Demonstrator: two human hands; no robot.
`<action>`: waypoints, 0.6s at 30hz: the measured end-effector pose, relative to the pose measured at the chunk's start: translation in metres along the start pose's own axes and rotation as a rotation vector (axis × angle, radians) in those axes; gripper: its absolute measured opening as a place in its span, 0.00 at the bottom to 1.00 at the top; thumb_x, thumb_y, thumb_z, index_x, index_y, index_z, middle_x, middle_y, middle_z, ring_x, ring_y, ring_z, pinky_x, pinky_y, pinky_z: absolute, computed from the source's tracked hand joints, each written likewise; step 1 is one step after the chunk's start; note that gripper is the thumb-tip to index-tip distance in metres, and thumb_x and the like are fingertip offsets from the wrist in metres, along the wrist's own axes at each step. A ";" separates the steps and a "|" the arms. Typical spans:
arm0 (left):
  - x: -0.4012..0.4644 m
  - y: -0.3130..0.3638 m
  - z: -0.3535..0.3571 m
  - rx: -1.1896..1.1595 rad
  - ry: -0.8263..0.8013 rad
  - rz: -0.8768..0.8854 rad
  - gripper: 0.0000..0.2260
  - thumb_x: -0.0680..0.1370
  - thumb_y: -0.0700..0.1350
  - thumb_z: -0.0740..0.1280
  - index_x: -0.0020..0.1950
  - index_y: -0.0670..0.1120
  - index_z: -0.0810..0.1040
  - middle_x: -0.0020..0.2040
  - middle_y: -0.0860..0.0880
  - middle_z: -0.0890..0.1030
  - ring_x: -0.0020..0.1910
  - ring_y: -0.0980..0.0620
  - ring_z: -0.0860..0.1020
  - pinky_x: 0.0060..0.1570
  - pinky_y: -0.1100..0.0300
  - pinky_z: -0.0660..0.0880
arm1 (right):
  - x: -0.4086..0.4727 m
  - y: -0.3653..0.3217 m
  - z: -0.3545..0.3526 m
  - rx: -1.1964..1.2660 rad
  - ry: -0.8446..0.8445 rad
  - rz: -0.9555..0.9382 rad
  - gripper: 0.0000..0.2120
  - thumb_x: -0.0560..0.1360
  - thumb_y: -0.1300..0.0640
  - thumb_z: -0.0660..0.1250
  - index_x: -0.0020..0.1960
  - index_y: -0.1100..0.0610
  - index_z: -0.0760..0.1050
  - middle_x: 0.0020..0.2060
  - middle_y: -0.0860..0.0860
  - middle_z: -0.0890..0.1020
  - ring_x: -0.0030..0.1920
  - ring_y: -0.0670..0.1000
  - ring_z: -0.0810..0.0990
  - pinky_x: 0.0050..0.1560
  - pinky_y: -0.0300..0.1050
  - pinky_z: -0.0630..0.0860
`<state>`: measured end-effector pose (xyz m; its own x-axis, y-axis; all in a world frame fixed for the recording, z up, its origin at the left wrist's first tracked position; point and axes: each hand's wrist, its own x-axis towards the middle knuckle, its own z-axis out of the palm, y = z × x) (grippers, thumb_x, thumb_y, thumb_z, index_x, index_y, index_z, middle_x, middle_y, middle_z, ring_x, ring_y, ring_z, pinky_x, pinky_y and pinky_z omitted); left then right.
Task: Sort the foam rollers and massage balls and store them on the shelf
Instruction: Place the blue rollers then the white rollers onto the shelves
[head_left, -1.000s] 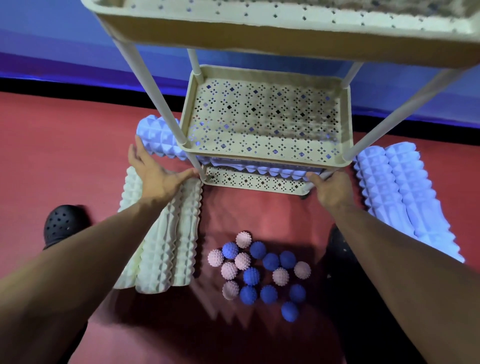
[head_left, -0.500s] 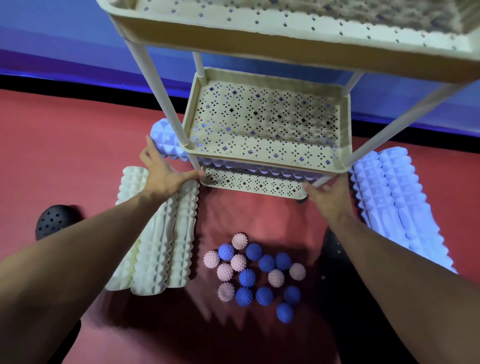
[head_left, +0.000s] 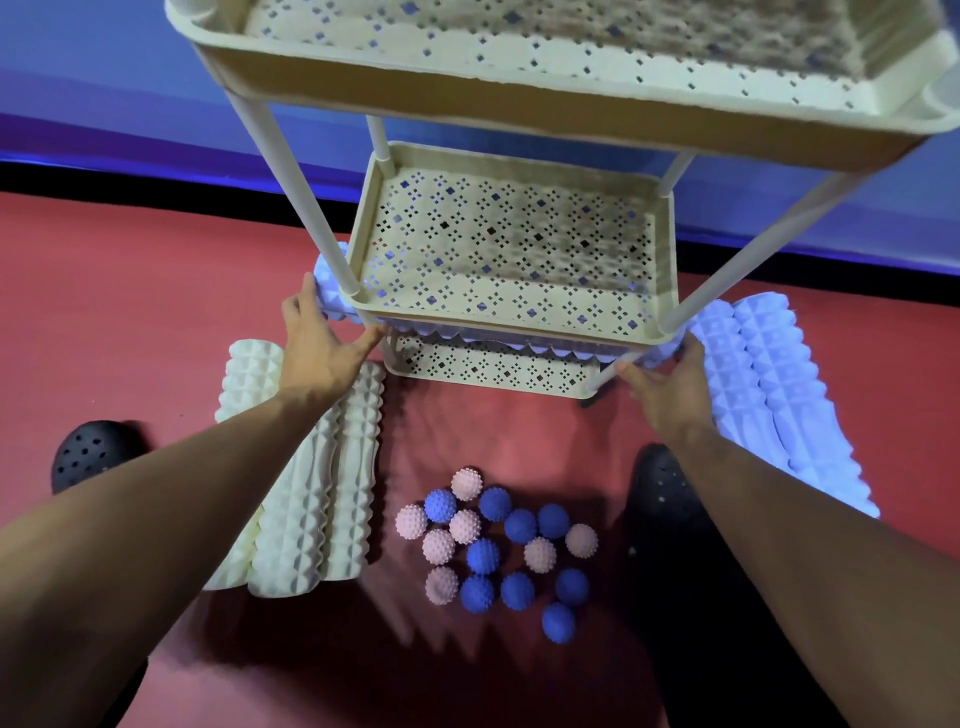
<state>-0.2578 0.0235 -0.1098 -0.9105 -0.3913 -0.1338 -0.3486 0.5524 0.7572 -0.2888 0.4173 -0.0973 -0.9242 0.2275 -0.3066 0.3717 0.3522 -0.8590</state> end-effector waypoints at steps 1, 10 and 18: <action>-0.001 -0.001 0.002 0.001 0.001 0.001 0.43 0.70 0.62 0.76 0.77 0.51 0.58 0.67 0.46 0.65 0.61 0.48 0.76 0.64 0.47 0.74 | -0.001 -0.001 -0.001 -0.003 0.012 0.001 0.32 0.74 0.61 0.76 0.72 0.57 0.63 0.53 0.44 0.79 0.41 0.30 0.78 0.55 0.37 0.78; -0.020 -0.004 0.009 0.057 0.063 -0.094 0.49 0.69 0.67 0.74 0.79 0.46 0.53 0.73 0.43 0.60 0.68 0.40 0.70 0.69 0.46 0.69 | -0.011 -0.003 -0.009 -0.107 0.020 0.017 0.40 0.74 0.61 0.75 0.78 0.58 0.57 0.54 0.37 0.72 0.56 0.44 0.77 0.42 0.19 0.68; -0.121 0.041 0.092 0.073 -0.189 0.066 0.24 0.78 0.63 0.66 0.64 0.46 0.74 0.60 0.48 0.73 0.58 0.49 0.75 0.62 0.47 0.74 | -0.030 0.039 -0.097 -0.375 0.073 0.147 0.37 0.73 0.52 0.77 0.76 0.57 0.63 0.69 0.52 0.71 0.62 0.54 0.77 0.61 0.46 0.73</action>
<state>-0.1823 0.1613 -0.1213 -0.9551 -0.2112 -0.2079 -0.2956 0.6271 0.7207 -0.2381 0.5119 -0.0819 -0.8553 0.3592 -0.3735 0.5179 0.6149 -0.5947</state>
